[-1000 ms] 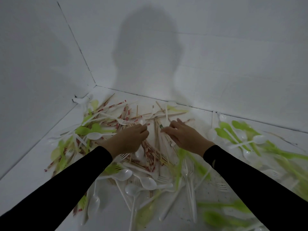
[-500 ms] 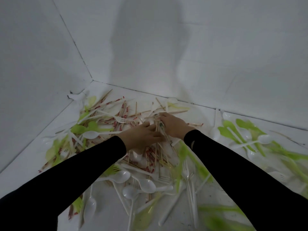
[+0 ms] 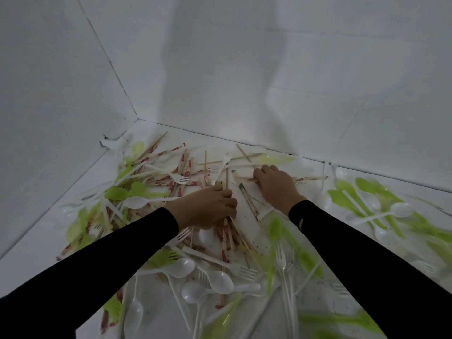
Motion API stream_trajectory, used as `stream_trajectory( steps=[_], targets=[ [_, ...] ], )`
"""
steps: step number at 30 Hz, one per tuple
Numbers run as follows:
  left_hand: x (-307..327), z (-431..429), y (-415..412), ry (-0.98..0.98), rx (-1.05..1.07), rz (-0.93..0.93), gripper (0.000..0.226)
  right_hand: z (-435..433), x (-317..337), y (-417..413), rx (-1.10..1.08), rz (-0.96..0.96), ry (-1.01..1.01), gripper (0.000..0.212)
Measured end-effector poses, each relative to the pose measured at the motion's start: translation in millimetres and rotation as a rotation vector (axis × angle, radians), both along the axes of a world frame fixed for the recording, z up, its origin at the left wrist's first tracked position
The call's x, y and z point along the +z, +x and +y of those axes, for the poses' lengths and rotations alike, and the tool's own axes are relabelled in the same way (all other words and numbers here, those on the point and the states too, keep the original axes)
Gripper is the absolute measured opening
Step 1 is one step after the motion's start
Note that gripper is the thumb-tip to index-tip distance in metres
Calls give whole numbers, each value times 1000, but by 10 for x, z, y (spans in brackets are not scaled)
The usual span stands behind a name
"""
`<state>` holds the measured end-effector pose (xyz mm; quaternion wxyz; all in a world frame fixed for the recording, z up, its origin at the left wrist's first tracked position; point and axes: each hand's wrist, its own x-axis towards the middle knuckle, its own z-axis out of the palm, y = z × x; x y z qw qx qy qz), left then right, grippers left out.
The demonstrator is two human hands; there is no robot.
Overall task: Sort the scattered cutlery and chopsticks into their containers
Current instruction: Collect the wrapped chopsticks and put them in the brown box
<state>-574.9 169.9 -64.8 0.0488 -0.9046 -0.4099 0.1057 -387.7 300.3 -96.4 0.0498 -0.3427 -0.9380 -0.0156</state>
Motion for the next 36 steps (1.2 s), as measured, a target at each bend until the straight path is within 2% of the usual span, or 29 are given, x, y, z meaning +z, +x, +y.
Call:
stream_trajectory(
  steps=[5, 11, 15, 18, 22, 26, 30, 32, 36],
  targets=[
    [-115, -23, -1, 114, -26, -123, 21, 144, 182, 294, -145, 127, -56, 23],
    [-228, -18, 83, 198, 7, -108, 34, 185, 178, 388, -262, -68, -139, 31],
    [-278, 3, 90, 287, 12, -115, 21, 55, 127, 277, -267, -38, -231, 37],
    [-254, 8, 49, 303, 91, -127, 32, -38, 110, 198, -302, -4, -237, 33],
    [-48, 60, -62, 310, 176, -153, 28, -104, 135, 141, -370, 61, -287, 24],
    [94, 114, -197, 234, 271, -289, 21, -93, 248, 171, -464, 369, -464, 18],
    [249, 108, -165, 26, 598, -694, 13, -26, 510, 242, -481, 813, -481, 19],
    [311, 153, -128, 101, 677, -878, 13, -8, 734, 256, -482, 1026, -514, 13],
    [432, 242, -50, 251, 751, -996, 20, -22, 1139, 272, -419, 1293, -552, 14]
  ],
)
